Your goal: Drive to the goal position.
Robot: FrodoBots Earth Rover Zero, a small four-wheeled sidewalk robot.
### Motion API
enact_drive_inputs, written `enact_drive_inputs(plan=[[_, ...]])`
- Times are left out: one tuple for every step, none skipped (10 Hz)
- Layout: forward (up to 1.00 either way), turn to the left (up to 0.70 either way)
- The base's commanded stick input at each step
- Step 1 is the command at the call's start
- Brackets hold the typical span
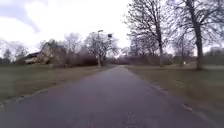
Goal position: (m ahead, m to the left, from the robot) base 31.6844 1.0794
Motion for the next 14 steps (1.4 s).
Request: enact_drive_inputs(plan=[[1.00,-0.04],[1.00,-0.31],[1.00,-0.40],[1.00,-0.40],[1.00,-0.40],[1.00,-0.16],[1.00,0.00],[1.00,0.00],[1.00,0.00],[1.00,0.00],[1.00,0.00],[1.00,0.00],[1.00,0.00],[1.00,0.00]])
